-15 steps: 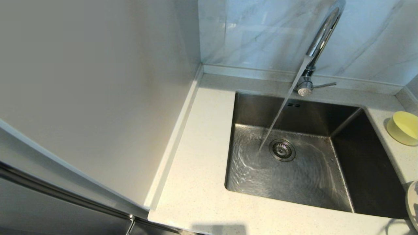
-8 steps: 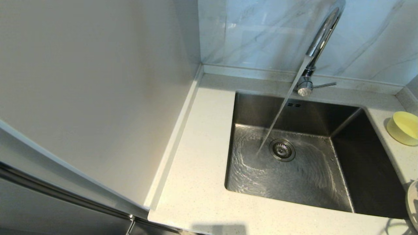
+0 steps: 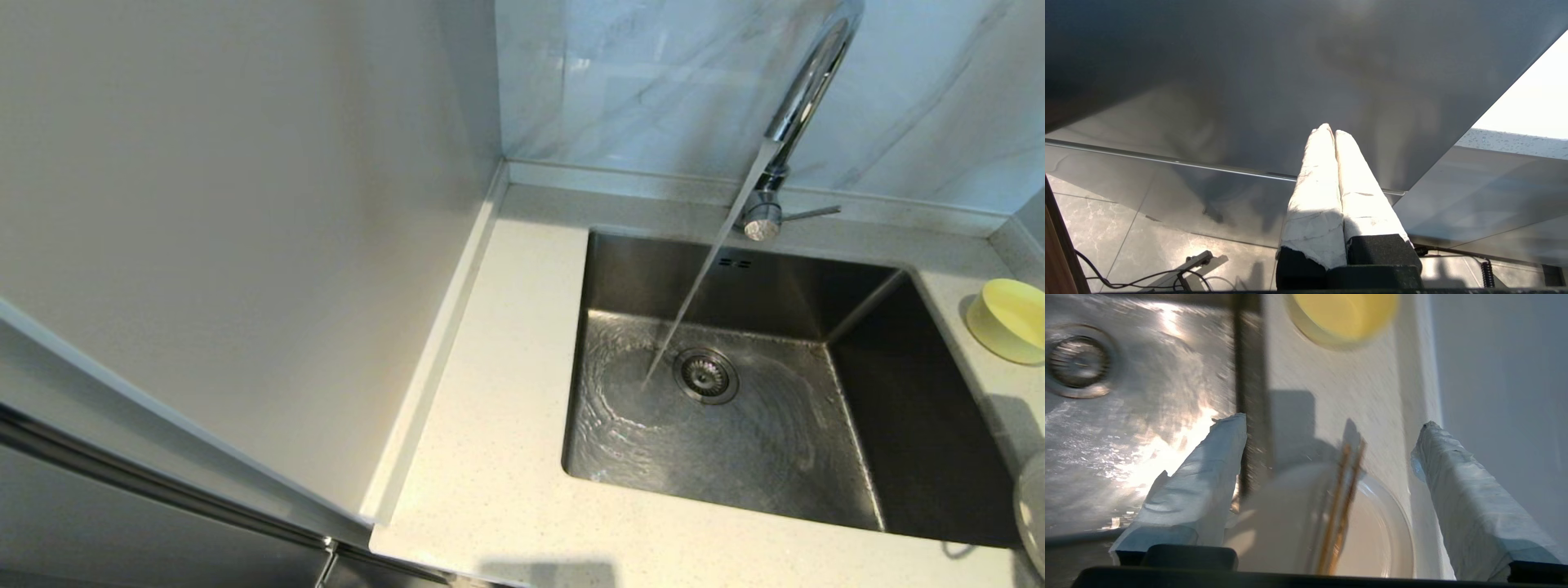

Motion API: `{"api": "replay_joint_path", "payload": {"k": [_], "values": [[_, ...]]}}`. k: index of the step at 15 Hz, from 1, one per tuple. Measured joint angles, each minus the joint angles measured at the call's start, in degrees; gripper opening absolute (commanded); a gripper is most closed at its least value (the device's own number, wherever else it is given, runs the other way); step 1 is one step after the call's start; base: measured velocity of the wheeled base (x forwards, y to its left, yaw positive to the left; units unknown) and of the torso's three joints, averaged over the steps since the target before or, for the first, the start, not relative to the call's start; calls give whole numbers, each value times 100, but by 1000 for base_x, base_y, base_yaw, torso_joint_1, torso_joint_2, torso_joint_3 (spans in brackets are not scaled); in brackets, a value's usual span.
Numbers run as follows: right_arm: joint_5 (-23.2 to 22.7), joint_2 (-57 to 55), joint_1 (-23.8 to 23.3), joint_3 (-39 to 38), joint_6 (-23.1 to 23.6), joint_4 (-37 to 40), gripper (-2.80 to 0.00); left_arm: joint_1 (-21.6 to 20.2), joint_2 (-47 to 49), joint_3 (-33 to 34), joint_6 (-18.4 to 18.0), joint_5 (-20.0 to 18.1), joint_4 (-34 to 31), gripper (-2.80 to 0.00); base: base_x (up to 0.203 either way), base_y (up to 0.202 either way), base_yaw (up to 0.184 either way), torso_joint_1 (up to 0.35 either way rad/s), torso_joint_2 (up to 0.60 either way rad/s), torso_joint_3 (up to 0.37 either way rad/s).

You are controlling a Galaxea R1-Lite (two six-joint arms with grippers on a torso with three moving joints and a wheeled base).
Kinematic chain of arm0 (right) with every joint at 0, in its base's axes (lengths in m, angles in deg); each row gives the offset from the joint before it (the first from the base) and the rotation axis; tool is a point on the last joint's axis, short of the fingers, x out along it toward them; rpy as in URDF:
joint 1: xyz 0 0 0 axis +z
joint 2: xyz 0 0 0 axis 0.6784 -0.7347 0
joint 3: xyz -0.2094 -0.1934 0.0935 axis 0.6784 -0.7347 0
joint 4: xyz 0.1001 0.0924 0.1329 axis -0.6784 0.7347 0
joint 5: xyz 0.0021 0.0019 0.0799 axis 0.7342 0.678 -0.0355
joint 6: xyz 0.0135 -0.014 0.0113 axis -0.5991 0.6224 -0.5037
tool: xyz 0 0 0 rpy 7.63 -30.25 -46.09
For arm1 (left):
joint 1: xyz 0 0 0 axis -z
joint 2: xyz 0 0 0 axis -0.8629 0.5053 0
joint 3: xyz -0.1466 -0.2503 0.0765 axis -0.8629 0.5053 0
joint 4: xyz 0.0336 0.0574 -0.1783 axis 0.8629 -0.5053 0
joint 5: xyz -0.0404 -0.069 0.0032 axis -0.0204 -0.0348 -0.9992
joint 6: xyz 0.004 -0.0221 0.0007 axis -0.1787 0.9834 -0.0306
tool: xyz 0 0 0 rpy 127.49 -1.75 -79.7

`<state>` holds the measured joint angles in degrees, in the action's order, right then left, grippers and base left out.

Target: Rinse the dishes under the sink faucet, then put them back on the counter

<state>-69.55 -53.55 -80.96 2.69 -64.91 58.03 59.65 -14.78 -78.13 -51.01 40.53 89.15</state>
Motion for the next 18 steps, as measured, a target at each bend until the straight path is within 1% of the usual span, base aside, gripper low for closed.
{"api": "replay_joint_path", "payload": {"k": [3,5,6,7,11,14,18], "values": [[11,-22,554,1220,22,1221,0,0,0,0,0,0,-1,-280,0,0,0,0,0,0],[152,-318,813,2023,38,2103,0,0,0,0,2,2,0,-280,0,0,0,0,0,0],[257,-540,919,2319,41,2381,0,0,0,0,0,0,-2,-280,0,0,0,0,0,0],[358,-774,1001,2561,41,2505,0,0,0,0,-1,0,0,-280,0,0,0,0,0,0],[918,-1828,1162,3336,58,2562,0,0,0,0,-1,0,0,-280,0,0,0,0,0,0],[1059,-2496,1184,3742,131,2558,0,0,0,0,0,1,-2,-280,0,0,0,0,0,0],[1165,-3039,1217,3889,134,2359,0,0,0,0,-2,0,0,-280,0,0,0,0,0,0]]}}
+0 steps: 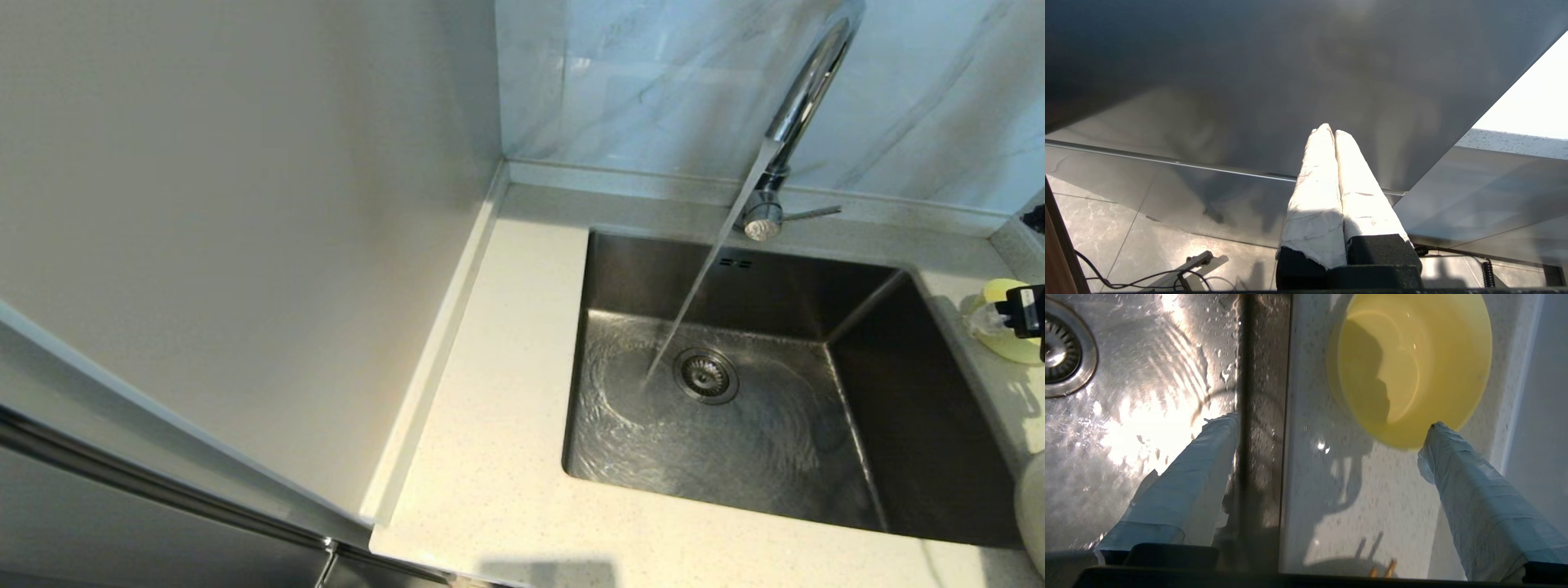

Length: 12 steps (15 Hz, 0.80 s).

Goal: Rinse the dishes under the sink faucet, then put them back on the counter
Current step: Pick up the bowl

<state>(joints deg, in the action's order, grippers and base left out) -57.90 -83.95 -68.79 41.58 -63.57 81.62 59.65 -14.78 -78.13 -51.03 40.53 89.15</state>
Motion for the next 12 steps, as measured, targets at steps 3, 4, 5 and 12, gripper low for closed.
{"api": "replay_joint_path", "payload": {"k": [3,4,5,12], "values": [[144,-390,14,32,-32,-568,0,0,0,0,2,1,-2,-280,0,0,0,0,0,0],[189,-505,14,53,-56,-675,0,0,0,0,2,2,-1,-280,0,0,0,0,0,0],[208,-621,14,75,-71,-705,0,0,0,0,2,0,2,-280,0,0,0,0,0,0],[219,-1013,-28,355,-241,-719,0,0,0,0,0,0,-2,-280,0,0,0,0,0,0]]}}
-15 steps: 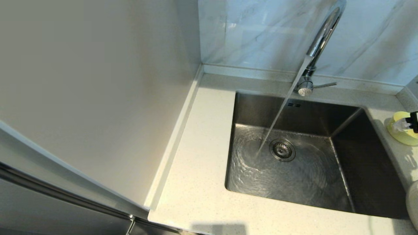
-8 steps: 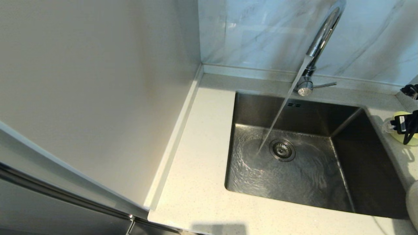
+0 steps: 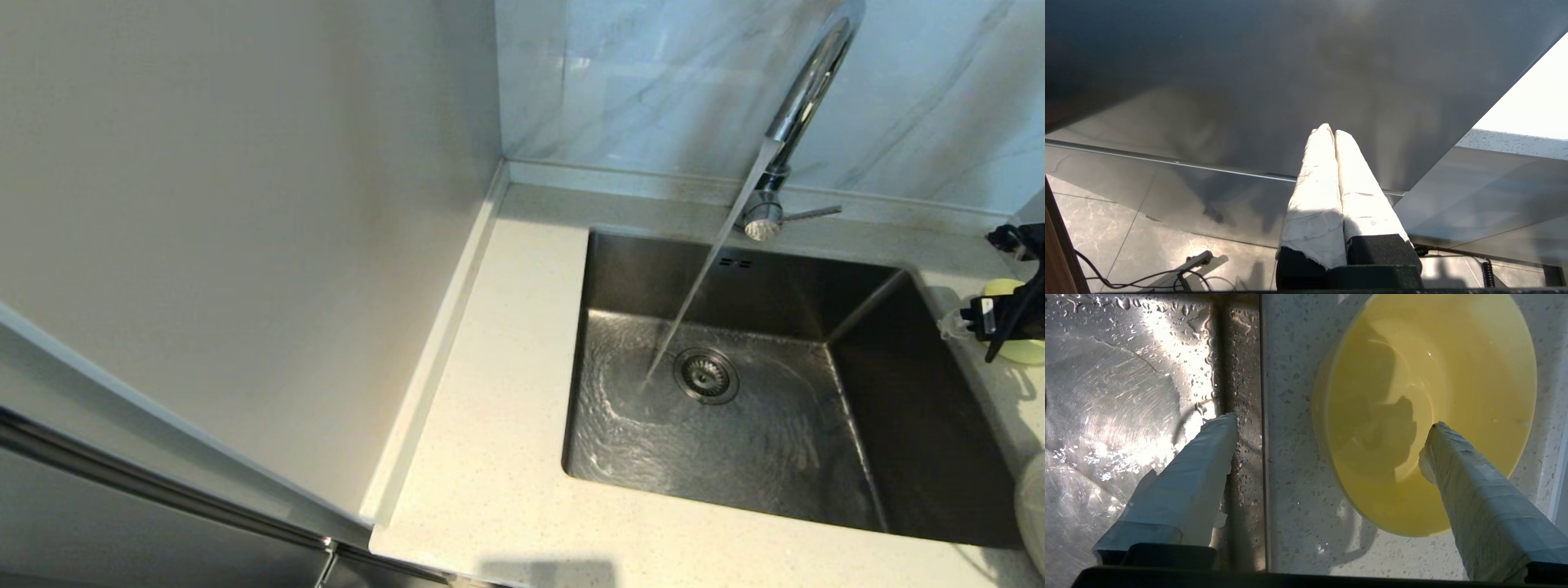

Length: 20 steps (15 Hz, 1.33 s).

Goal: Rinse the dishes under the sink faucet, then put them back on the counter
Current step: Pick up the bowl

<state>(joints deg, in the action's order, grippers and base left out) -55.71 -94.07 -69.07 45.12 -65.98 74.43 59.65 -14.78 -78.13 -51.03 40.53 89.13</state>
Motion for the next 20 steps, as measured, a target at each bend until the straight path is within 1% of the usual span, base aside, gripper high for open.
{"api": "replay_joint_path", "payload": {"k": [6,8,9,12,15,18,20], "values": [[16,52,0,-13,-180,-5,0,0,0,0,2,0,2,-280,0,0,0,0,0,0],[20,41,-12,-54,-581,-226,0,0,0,0,2,0,0,-280,0,0,0,0,0,0],[38,37,-15,-110,-637,-372,0,0,0,0,2,0,2,-280,0,0,0,0,0,0],[41,37,-22,-184,-376,-422,0,0,0,0,2,-1,2,-280,0,0,0,0,0,0],[70,35,-26,-206,-323,-435,0,0,0,0,2,2,2,-280,0,0,0,0,0,0],[389,30,-15,-219,-312,-457,0,0,0,0,0,0,0,-280,0,0,0,0,0,0],[409,30,-13,-317,-312,-523,0,0,0,0,0,0,0,-280,0,0,0,0,0,0]]}}
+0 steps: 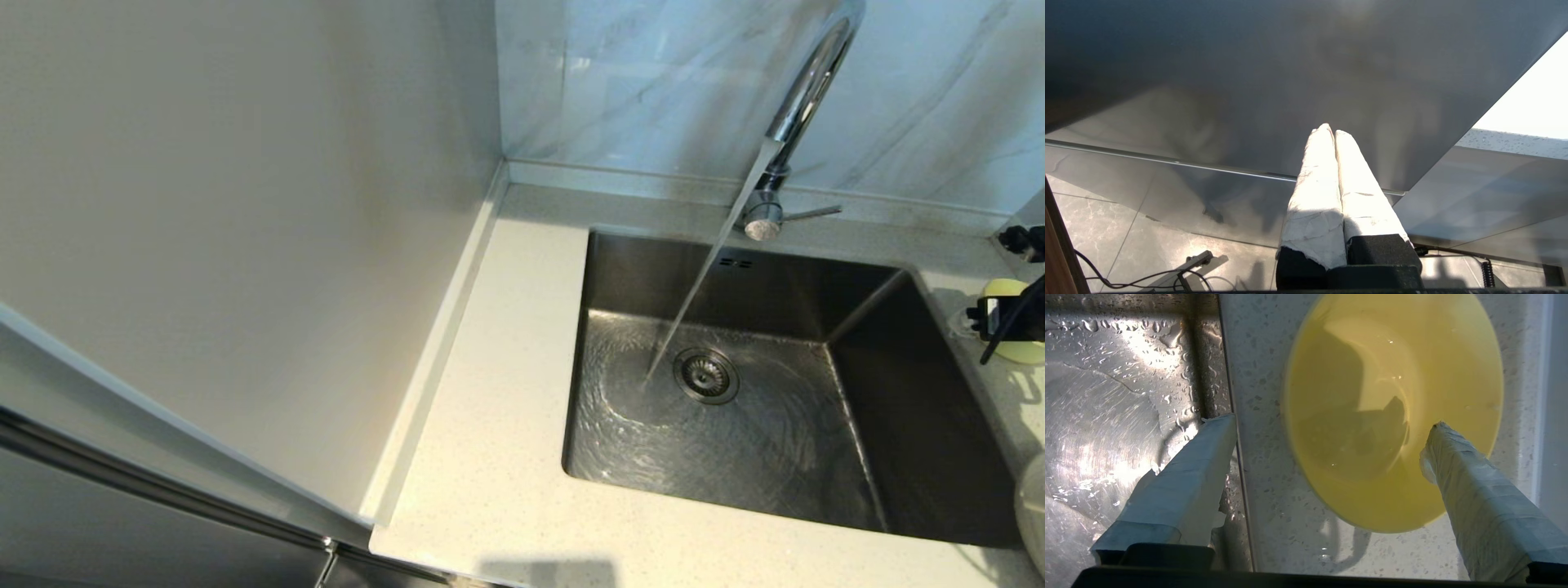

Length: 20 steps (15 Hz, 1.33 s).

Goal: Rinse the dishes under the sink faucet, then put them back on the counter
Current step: Pick up the bowl

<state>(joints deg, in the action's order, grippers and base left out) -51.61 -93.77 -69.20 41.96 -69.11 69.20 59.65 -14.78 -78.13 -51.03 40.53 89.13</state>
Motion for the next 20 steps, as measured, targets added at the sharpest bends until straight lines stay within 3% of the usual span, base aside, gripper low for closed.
{"api": "replay_joint_path", "payload": {"k": [5,20], "values": [[-21,-85,2,-383,-5,-900,0,0,0,0,2,2,0,-280,0,0,0,0,0,0],[11,-110,52,-590,80,-1426,0,0,0,0,2,1,2,-280,0,0,0,0,0,0]]}}
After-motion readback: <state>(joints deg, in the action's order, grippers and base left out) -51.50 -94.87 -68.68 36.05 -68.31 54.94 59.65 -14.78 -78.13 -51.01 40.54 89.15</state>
